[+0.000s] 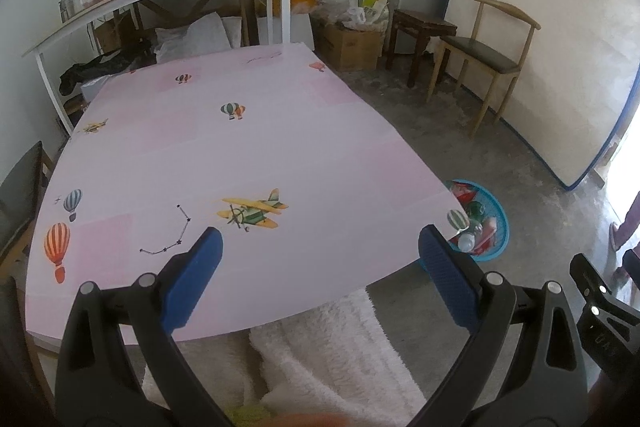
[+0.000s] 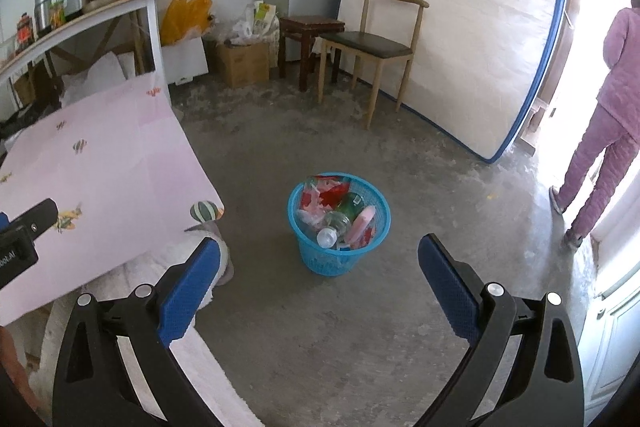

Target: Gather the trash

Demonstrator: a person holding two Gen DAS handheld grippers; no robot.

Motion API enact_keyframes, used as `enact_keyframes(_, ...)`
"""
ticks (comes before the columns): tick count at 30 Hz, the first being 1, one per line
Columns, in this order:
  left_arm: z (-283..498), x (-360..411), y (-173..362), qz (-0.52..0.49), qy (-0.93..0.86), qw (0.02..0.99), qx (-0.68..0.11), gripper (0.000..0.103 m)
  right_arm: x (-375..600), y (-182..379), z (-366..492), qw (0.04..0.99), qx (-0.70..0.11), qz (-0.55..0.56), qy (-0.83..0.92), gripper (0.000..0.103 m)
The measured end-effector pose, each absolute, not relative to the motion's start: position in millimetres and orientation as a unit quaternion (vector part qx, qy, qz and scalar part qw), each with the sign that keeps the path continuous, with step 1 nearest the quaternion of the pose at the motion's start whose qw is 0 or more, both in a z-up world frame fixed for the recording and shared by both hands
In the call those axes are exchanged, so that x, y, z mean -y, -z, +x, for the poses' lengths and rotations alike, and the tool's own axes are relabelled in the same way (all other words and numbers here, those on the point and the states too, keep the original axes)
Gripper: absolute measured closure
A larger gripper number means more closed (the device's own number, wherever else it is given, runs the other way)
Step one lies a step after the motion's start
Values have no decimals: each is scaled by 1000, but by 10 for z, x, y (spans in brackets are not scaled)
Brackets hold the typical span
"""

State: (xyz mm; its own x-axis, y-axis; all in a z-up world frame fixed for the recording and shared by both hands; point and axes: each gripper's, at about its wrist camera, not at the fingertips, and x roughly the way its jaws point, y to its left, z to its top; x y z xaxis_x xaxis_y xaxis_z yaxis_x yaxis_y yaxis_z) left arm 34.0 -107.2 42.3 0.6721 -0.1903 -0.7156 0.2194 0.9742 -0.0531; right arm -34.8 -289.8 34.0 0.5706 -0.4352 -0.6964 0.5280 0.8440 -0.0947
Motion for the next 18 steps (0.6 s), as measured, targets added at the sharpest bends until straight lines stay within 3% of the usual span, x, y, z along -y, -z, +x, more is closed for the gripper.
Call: enact_keyframes(18,446,1239,-318,39,108,908,-403,9,3027,-163,-265,876,-397,61,268,7)
